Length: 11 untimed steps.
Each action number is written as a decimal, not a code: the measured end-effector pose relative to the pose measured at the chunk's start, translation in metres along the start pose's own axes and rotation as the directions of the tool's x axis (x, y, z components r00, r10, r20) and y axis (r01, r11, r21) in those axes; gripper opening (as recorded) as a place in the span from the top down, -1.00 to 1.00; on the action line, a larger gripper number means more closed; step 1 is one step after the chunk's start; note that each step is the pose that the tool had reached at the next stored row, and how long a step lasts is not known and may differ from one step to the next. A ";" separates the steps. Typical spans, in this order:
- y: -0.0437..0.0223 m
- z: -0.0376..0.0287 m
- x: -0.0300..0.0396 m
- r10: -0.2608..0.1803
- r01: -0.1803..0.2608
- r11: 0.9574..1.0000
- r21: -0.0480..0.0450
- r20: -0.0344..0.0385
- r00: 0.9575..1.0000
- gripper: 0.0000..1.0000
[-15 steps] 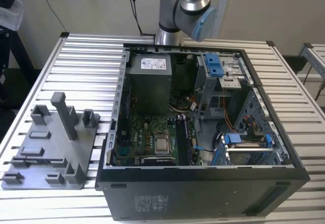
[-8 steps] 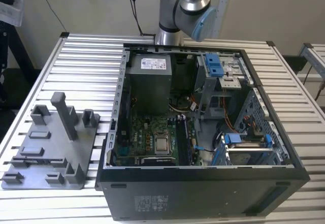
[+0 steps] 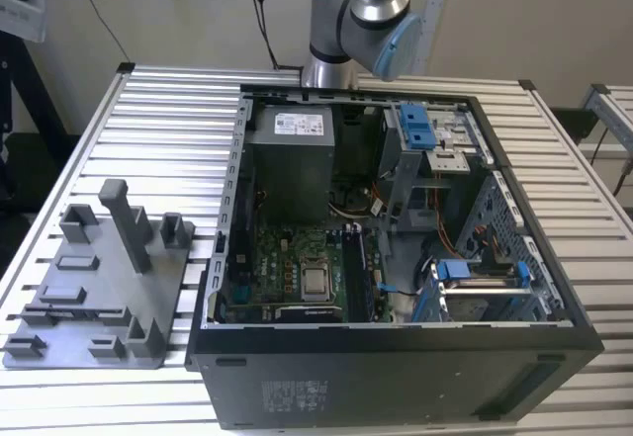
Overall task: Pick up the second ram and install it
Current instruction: 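Pick up the second ram and move it above second insertion slot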
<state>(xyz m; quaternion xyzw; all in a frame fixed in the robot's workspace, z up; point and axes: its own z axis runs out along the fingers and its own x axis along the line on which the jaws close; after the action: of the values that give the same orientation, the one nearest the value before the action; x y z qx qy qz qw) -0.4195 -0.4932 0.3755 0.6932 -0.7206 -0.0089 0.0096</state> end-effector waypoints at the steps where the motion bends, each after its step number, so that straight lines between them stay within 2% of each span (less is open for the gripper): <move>1: -0.0001 0.0000 0.0000 -0.002 0.002 1.000 0.002 0.000 1.000 0.79; 4: -0.0016 0.0002 0.0001 -0.007 0.007 1.000 0.002 0.001 1.000 0.79; 7: -0.0062 0.0000 0.0001 -0.009 0.009 1.000 0.002 0.001 1.000 0.79; 11: -0.0062 0.0000 0.0003 -0.010 0.010 1.000 0.002 0.001 1.000 0.79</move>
<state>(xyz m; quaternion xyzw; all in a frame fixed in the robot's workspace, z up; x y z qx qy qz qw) -0.4134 -0.4938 0.3753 0.6968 -0.7172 -0.0086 0.0086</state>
